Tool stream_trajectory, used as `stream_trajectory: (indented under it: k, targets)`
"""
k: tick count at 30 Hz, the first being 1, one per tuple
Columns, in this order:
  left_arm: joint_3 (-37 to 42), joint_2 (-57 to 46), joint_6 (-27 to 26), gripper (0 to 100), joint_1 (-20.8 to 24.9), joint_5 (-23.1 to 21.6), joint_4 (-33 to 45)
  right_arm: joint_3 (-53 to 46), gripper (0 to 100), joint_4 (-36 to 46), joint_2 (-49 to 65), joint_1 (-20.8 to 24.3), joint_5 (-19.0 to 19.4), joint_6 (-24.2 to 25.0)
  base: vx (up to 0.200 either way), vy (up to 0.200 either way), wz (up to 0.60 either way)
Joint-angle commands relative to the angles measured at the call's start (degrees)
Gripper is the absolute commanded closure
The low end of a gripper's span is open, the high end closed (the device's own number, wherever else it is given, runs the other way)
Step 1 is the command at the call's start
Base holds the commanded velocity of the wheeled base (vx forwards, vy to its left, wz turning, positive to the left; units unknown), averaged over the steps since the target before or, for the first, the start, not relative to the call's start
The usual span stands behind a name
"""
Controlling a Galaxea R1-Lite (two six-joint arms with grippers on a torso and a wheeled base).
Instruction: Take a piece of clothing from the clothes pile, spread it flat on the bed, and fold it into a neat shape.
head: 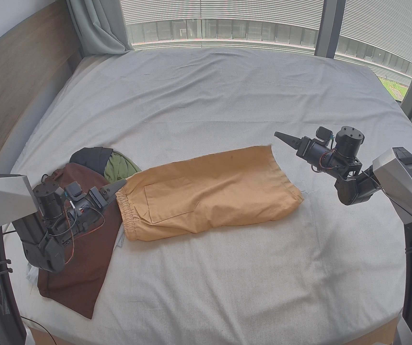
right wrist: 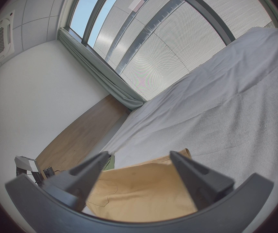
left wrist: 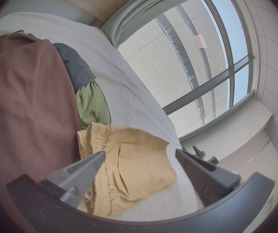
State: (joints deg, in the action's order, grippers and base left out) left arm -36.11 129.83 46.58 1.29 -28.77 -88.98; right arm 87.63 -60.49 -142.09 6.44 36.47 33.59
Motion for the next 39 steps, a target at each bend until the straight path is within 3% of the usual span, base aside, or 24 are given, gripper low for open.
stream_trajectory:
  k: [1, 15, 33, 39]
  targets:
    - [-0.5, 0.2, -0.1, 0, -0.5, 0.0, -0.1, -0.1, 0, -0.1, 0.2, 0.0, -0.2, 0.0, 0.000, 0.000, 0.00]
    - [0.3, -1.5, 0.1, 0, -0.1, 0.0, -0.1, -16.7, 0, -1.6, 8.4, 2.6, -0.2, -4.9, 0.000, 0.000, 0.00]
    - [4.1, -4.9, -0.8, 0, 3.1, -0.1, -0.1, -37.7, 0, -14.5, 9.7, 4.4, -0.2, -10.5, 0.000, 0.000, 0.00]
    - [4.9, -5.0, -3.7, 0, 4.0, -0.1, -0.1, -42.5, 0, -17.9, 9.2, 4.5, -0.2, -11.1, 0.000, 0.000, 0.00]
